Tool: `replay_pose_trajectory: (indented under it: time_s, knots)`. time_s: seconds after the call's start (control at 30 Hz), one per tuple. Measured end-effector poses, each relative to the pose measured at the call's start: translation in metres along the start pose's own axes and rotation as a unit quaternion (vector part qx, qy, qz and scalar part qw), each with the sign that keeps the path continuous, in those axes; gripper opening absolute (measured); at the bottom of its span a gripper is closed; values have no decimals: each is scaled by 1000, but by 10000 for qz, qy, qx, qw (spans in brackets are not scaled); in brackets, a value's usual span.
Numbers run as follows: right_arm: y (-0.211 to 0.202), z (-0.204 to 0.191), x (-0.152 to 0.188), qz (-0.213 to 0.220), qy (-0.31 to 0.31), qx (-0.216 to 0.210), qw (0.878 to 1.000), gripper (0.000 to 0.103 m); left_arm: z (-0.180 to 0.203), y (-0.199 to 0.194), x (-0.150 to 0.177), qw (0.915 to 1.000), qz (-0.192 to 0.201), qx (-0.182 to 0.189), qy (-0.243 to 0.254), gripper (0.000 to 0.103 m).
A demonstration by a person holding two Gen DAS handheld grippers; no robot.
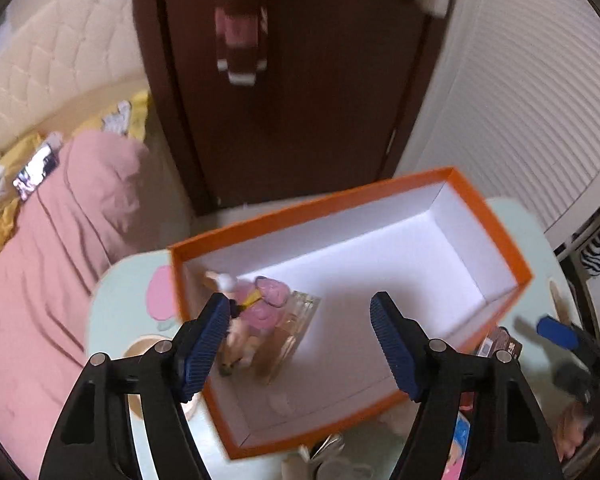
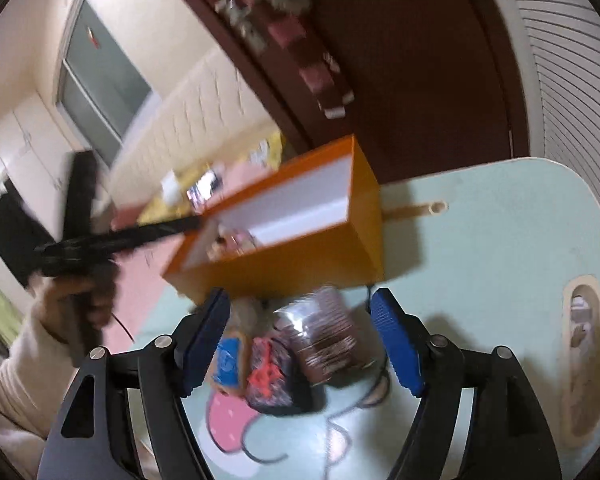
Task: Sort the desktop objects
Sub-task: 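Carry the brown carton out with the right gripper and set it beside the dark red box, then reach the left gripper into the box and grasp the figurine with keyring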
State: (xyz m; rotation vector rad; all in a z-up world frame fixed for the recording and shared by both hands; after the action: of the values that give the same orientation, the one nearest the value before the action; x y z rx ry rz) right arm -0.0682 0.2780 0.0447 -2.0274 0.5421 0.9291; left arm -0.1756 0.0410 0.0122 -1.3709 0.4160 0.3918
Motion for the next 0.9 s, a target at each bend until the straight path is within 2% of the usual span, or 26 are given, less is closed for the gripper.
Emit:
replay_pose_trajectory:
  time_s: [0.1,0.2,0.23,0.33,0.43,0.47,0.5,0.6,0.7,0.77,0.9]
  knots:
    - [-2,-2,3,21,126,-215,9997,74,-2,23,2,9981,-394,-467,-103,72]
    - [-3,-1,4,-21,252,-366,9990,74,0,35,1,9962,-677,-522,-188,78]
    - [-5,0,3,-14,279,-393,9988,74,2,36,-1,9959,-756,-414,-263,78]
    - [-7,2,-1,52,369,-459,9983,74,7,34,-6,9919,-1075,306,-608,82]
    - [-5,6,-4,45,432,-497,9978,74,6,24,-13,9888,-1012,814,-729,82]
    - [-4,7,-4,30,448,-507,9977,74,2,21,-16,9884,-955,878,-787,82]
    - [-4,7,-4,18,463,-506,9976,74,-2,20,-17,9894,-896,796,-822,82]
    - [-4,8,-4,-6,505,-498,9975,74,-11,25,-15,9943,-874,123,-606,81]
    - [-3,7,-4,-7,526,-530,9972,74,-6,32,-9,9944,-998,-185,-280,79]
    - [-2,5,-3,-10,523,-545,9971,74,0,39,-4,9941,-1054,-200,-133,79]
    - [1,4,-2,-47,508,-550,9972,74,12,33,-3,9932,-1114,319,-137,77]
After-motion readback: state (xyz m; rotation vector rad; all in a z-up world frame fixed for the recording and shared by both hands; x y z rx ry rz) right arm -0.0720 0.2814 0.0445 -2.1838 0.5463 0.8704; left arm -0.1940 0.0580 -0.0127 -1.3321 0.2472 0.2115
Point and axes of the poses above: each gripper's, at about its wrist camera, not at the fingertips, and y roughly the way its jaws point, z to its right, x to its underside, the point moved 6 cm from there along y, roughly the way its jaws point, and after that the axes turned 12 degrees about -y, right-handed, at the moved point
